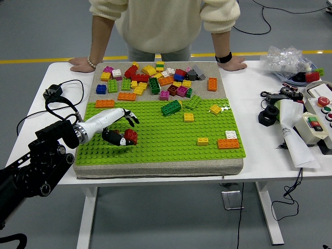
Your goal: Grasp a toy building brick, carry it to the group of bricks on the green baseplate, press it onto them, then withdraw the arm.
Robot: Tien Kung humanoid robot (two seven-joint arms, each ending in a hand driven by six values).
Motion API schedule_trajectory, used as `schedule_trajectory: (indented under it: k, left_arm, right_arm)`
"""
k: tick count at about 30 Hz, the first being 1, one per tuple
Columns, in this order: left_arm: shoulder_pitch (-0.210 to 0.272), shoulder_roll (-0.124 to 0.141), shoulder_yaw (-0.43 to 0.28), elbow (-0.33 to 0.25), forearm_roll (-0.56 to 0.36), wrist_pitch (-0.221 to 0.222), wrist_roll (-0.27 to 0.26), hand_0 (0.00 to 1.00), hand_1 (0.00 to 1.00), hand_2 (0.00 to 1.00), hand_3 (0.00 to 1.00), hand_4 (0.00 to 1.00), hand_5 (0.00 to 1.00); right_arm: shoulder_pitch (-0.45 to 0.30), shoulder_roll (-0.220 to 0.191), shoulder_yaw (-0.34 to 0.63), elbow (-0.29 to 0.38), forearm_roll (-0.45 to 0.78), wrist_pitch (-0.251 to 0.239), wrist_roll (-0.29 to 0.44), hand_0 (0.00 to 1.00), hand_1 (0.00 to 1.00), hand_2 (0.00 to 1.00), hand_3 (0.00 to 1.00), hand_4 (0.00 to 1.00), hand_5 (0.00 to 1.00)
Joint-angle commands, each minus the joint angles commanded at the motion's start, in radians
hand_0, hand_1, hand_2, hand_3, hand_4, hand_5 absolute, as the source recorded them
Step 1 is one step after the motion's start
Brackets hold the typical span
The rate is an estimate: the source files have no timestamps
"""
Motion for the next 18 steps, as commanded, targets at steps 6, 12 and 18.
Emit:
schedule_trajectory:
  k: [6,12,18]
  left_arm:
    - [-0.001,0.002,0.014,0.001,0.023,0.021,-0.015,0.922,0.748,0.592,0.622,0.843,0.097]
    - [-0.006,0.002,0.026,0.01,0.027,0.04,-0.024,0.923,0.747,0.588,0.622,0.838,0.093]
    - [-0.011,0.0,0.036,0.022,0.028,0.051,-0.032,0.923,0.747,0.584,0.628,0.827,0.083]
  right_arm:
    - [0.001,0.0,0.0,0.0,0.002,-0.001,0.0,0.779,0.701,0.735,0.678,0.943,0.683]
    - [0.002,-0.001,0.0,0.0,0.003,0.0,0.0,0.779,0.7,0.735,0.678,0.944,0.683]
    - [0.004,-0.002,0.0,0.0,0.005,0.0,0.0,0.779,0.701,0.735,0.678,0.944,0.683]
